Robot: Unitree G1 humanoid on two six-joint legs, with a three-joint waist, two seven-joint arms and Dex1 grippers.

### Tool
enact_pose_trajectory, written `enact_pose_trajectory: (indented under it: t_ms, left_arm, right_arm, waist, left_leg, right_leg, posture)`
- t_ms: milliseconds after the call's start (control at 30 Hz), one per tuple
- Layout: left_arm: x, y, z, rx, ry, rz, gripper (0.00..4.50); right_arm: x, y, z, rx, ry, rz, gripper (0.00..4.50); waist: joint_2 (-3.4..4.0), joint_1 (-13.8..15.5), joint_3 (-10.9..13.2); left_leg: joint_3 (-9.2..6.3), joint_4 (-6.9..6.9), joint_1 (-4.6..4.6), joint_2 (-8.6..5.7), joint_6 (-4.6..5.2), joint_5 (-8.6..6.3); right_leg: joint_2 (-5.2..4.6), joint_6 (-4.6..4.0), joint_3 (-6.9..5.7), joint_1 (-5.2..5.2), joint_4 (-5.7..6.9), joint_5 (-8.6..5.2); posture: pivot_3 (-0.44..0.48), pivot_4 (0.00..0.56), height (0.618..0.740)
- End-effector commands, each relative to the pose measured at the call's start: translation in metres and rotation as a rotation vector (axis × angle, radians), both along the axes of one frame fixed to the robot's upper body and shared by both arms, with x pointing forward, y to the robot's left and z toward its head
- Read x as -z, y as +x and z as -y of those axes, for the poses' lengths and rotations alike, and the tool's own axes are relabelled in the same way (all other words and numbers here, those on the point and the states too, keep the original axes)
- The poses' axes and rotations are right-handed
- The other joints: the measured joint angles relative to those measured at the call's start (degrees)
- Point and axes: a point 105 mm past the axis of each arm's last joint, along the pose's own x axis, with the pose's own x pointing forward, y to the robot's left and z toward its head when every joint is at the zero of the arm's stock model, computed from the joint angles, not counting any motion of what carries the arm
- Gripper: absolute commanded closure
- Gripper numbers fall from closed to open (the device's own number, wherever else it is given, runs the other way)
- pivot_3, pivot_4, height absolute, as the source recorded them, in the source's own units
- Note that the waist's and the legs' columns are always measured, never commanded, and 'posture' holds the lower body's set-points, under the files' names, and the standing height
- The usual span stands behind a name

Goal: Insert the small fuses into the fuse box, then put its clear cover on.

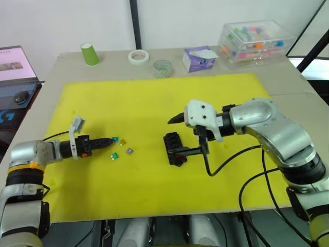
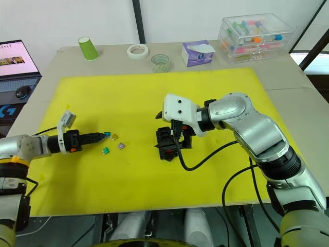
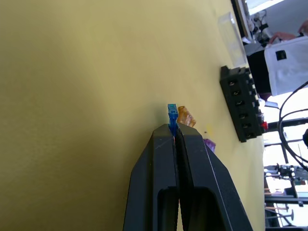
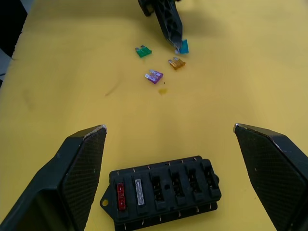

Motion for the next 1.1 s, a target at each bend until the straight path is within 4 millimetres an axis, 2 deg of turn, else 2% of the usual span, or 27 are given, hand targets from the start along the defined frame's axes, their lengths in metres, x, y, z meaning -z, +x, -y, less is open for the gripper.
enact_pose_trajectory:
  t_ms: [33, 100, 200, 300, 367, 500, 533, 800, 933, 1100]
  left_arm:
    - [-0.052, -0.014, 0.018, 0.123, -0.011, 0.222, 4.49]
    - [-0.068, -0.026, 0.034, 0.192, 0.000, 0.318, 4.49]
    - [-0.078, -0.041, 0.060, 0.285, 0.048, 0.433, 4.49]
    - [-0.084, -0.053, 0.086, 0.374, 0.100, 0.567, 4.49]
    - [-0.088, -0.054, 0.104, 0.405, 0.132, 0.672, 4.49]
    - [-0.096, -0.057, 0.124, 0.439, 0.119, 0.784, 4.50]
    - [-0.099, -0.058, 0.129, 0.444, 0.107, 0.804, 4.50]
    - [-0.106, -0.058, 0.138, 0.455, 0.093, 0.839, 4.50]
    - [-0.104, -0.058, 0.137, 0.455, 0.096, 0.836, 4.50]
    - [-0.105, -0.058, 0.138, 0.454, 0.095, 0.836, 4.50]
  right_arm:
    - [-0.016, -0.001, 0.001, 0.010, 0.042, 0.028, 0.00]
    - [-0.022, 0.001, 0.004, 0.039, 0.066, 0.008, 0.00]
    - [-0.036, -0.005, 0.005, 0.046, 0.135, -0.091, 0.00]
    - [-0.047, -0.014, 0.005, 0.038, 0.185, -0.206, 0.00]
    - [-0.053, -0.022, 0.005, 0.015, 0.209, -0.274, 0.00]
    - [-0.058, -0.024, 0.001, 0.025, 0.224, -0.321, 0.87]
    - [-0.056, -0.023, 0.000, 0.038, 0.221, -0.337, 0.87]
    - [-0.054, -0.022, -0.004, 0.044, 0.232, -0.401, 0.87]
    - [-0.055, -0.022, -0.005, 0.043, 0.239, -0.410, 2.01]
    - [-0.055, -0.021, -0.006, 0.046, 0.236, -0.412, 2.01]
  waist:
    - [0.00, 0.13, 0.00]
    - [0.00, 0.58, 0.00]
    - [-0.01, 0.61, 0.00]
    - [-0.02, 0.55, 0.01]
    - [-0.02, 0.61, 0.01]
    - [-0.02, 0.59, 0.01]
    - [-0.02, 0.60, 0.01]
    - [-0.02, 0.56, 0.01]
    - [-0.02, 0.56, 0.01]
    - [-0.02, 0.57, 0.01]
  left_leg:
    - [0.00, 0.00, 0.00, -0.01, 0.00, 0.00]
    - [0.00, 0.02, -0.01, -0.03, 0.00, 0.00]
    - [-0.01, 0.06, 0.00, -0.03, 0.00, 0.00]
    - [-0.01, 0.02, 0.00, -0.02, 0.00, 0.00]
    - [-0.01, 0.02, 0.00, 0.00, 0.00, 0.00]
    - [-0.01, 0.02, 0.02, 0.00, 0.00, 0.00]
    - [-0.01, 0.01, 0.02, 0.00, 0.00, 0.00]
    - [0.00, 0.01, 0.01, -0.01, 0.00, 0.00]
    - [0.00, 0.01, 0.02, -0.01, 0.00, 0.00]
    - [0.00, 0.01, 0.02, -0.01, 0.00, 0.00]
  right_leg:
    - [-0.01, 0.00, 0.02, 0.00, 0.00, 0.00]
    - [-0.04, 0.00, 0.02, 0.05, -0.04, 0.00]
    - [-0.05, 0.00, 0.02, 0.14, -0.09, 0.00]
    - [-0.03, 0.00, 0.04, 0.13, -0.12, 0.00]
    - [-0.03, 0.00, 0.04, 0.14, -0.14, 0.00]
    - [-0.03, 0.00, 0.03, 0.16, -0.15, 0.00]
    - [-0.03, 0.00, 0.03, 0.16, -0.15, 0.00]
    - [-0.03, 0.00, 0.04, 0.15, -0.15, 0.00]
    - [-0.03, 0.00, 0.03, 0.15, -0.15, 0.00]
    - [-0.03, 0.00, 0.03, 0.15, -0.15, 0.00]
  posture:
    - [0.000, 0.150, 0.740]
    - [0.000, 0.150, 0.740]
    - [0.000, 0.150, 0.740]
    - [0.000, 0.150, 0.740]
    - [0.000, 0.150, 0.740]
    - [0.000, 0.150, 0.740]
    - [0.000, 0.150, 0.740]
    - [0.000, 0.150, 0.740]
    - [0.000, 0.150, 0.740]
    - [0.000, 0.150, 0.740]
